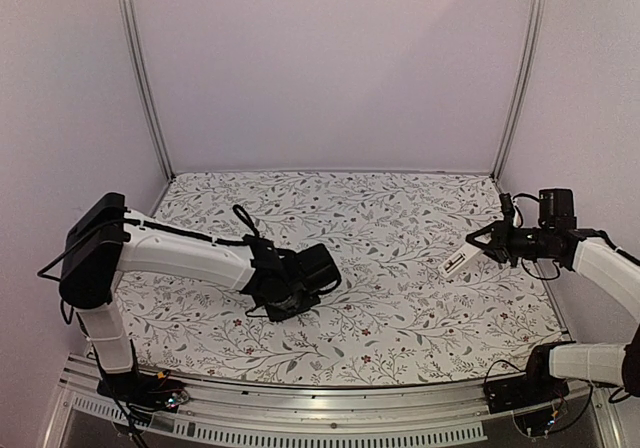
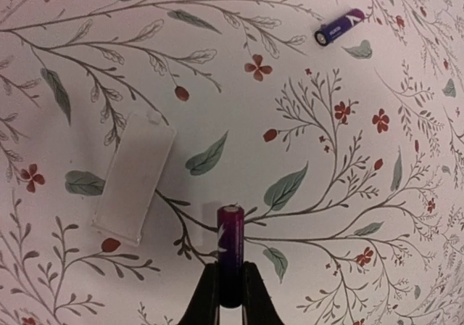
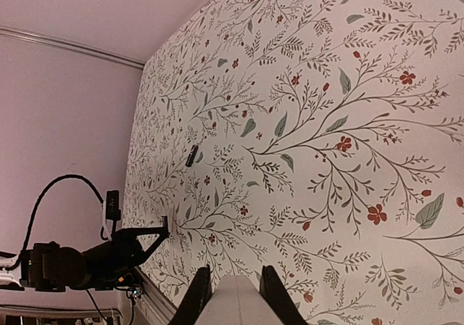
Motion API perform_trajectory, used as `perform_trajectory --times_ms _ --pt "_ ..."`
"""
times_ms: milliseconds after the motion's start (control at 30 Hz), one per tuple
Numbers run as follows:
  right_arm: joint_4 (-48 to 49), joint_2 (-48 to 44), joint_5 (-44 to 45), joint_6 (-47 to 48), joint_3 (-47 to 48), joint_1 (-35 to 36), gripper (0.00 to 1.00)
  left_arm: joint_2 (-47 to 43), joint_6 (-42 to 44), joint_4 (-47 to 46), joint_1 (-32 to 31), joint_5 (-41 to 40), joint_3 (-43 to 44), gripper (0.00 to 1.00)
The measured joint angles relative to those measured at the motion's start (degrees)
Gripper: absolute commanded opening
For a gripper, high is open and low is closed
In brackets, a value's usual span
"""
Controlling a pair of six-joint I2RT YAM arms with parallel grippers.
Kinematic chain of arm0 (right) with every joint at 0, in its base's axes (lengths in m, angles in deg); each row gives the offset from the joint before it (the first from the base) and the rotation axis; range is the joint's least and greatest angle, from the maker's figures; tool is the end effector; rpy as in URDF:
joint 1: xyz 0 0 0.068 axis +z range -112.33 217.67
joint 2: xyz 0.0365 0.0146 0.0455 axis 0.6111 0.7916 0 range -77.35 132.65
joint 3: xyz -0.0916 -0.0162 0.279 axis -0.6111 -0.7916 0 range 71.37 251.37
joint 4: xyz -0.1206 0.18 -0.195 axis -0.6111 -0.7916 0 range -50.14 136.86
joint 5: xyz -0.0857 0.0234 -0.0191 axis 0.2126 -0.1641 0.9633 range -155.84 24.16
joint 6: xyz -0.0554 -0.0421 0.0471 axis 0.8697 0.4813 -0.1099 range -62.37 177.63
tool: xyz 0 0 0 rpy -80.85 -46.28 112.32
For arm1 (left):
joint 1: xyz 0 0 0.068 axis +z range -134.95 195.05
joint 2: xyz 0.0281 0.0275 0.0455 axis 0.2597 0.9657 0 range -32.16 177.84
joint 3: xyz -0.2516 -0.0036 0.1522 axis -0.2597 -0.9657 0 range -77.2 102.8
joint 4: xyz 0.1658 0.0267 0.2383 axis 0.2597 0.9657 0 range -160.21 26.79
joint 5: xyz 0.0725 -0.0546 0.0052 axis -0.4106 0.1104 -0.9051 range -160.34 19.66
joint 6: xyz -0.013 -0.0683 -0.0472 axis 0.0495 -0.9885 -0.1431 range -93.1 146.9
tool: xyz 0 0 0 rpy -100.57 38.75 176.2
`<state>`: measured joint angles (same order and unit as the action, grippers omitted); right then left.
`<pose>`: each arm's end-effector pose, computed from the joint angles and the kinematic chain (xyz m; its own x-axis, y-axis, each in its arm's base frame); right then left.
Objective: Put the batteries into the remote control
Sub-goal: Place the battery at the center of the board.
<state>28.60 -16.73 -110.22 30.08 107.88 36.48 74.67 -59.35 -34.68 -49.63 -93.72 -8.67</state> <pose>0.2514 0.0463 0.2190 -0.8294 0.3478 -0.4371 -0.1334 0.6366 0.7596 0.1960 -0.3461 0.1267 -0.8076 -0.4347 -0.3985 -0.3587 0.8985 -0.2531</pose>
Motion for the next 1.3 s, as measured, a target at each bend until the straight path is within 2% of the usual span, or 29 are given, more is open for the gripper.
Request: perform_trajectory --times_ms 200,400,467,733,833,933,1033,1100,1133,1200,1300 --pt "1.05 0.37 -0.35 -0.26 -0.52 0.00 0.00 0.46 -8.76 1.36 0.57 1.66 0.55 0.00" --pt "1.66 0.68 -0.39 -0.33 -0.59 0.00 0.00 3.67 -11.32 1.14 2.16 3.61 1.03 0.01" --pt "1.70 0.83 -0.39 -0.33 -0.61 0.00 0.00 4.44 -11.54 1.16 2.38 3.74 1.86 0.10" --pt "1.90 1.40 -0.42 -0.31 -0.61 0.00 0.00 4.96 -12.35 0.13 2.69 5.40 3.23 0.34" --pt "2.03 1.40 -0.46 -0.31 -0.63 0.00 0.00 4.96 -10.82 -0.17 3.08 6.05 3.54 0.39" --pt "2.08 1.38 -0.70 -0.31 -0.63 0.00 0.00 4.57 -6.58 -1.03 3.48 5.99 3.89 0.42" --pt "2.32 1.38 -1.07 -0.31 -0.70 0.00 0.00 2.29 1.11 -2.95 3.65 5.49 3.63 0.62" --pt "2.69 1.38 -1.40 -0.33 -0.81 0.00 0.00 -0.68 8.87 -5.64 3.91 5.53 2.69 0.81" --pt "2.95 1.38 -1.55 -0.33 -0.94 0.00 0.00 -2.73 13.75 -7.65 4.24 5.99 1.90 0.86" --pt "3.30 1.38 -1.90 -0.46 -1.16 0.00 0.00 -6.69 24.68 -11.23 5.25 7.93 0.39 0.90" --pt "3.37 1.27 -2.62 -0.55 -1.46 0.00 0.00 -11.47 42.42 -15.54 7.34 12.39 -1.07 0.90"
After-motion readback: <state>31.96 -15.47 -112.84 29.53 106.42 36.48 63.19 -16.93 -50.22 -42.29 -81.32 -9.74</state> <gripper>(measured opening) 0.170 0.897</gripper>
